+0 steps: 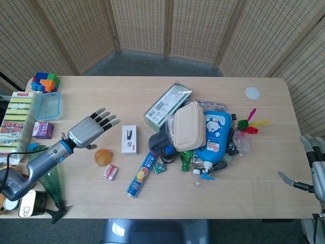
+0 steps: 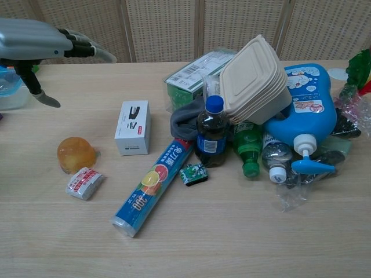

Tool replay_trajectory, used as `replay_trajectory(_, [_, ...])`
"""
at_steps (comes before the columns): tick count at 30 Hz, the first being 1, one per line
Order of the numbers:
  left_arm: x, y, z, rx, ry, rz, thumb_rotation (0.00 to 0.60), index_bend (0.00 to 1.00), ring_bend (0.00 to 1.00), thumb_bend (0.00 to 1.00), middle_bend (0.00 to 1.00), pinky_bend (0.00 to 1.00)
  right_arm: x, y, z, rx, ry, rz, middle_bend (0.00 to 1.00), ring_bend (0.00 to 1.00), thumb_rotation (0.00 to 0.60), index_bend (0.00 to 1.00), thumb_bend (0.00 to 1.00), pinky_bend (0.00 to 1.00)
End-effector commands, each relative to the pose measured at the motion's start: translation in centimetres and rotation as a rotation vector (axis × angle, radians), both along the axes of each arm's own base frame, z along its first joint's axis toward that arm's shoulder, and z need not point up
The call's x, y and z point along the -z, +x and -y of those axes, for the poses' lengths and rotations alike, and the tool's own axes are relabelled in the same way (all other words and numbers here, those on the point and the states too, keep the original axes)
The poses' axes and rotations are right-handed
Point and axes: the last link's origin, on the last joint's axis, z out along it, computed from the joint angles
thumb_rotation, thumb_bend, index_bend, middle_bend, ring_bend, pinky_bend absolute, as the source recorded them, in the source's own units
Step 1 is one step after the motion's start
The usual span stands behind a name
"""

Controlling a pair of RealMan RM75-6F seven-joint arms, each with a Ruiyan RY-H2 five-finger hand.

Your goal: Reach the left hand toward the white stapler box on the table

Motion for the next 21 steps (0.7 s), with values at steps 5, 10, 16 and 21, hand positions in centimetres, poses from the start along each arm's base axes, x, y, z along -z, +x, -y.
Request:
replay_trajectory(5, [3.6, 0.8, -1.6, 0.071, -0.077, -0.075, 0.593, 0.00, 0.00, 0.13, 0.00, 0.00, -0.4, -0.1, -0.4, 0.012, -0.013, -0.007, 0.00, 0.00, 0.260, 0.00, 0.14, 0.00])
replay_trajectory(10, [5.4, 1.3, -2.9, 0.089, -0.101, -0.086, 0.597, 0.00, 0.00, 0.13, 0.00, 0.00, -0.9, -0.2, -0.8, 0.027, -0.027, -0.016, 0.00, 0.00, 0.258, 0.00, 0.14, 0.00])
replay_trajectory(16, [7.6, 1.8, -3.8, 0.112, -0.126, -0.091, 0.600, 0.00, 0.00, 0.13, 0.00, 0.00, -1.4, -0.4, -1.4, 0.045, -0.044, -0.025, 0.00, 0.00, 0.261, 0.00, 0.14, 0.00])
replay_trajectory(21, [9.3, 2.3, -4.3, 0.132, -0.142, -0.103, 0.600, 0.00, 0.00, 0.13, 0.00, 0.00, -1.7, -0.5, -1.5, 0.051, -0.051, -0.027, 0.00, 0.00, 0.259, 0.00, 0.14, 0.00])
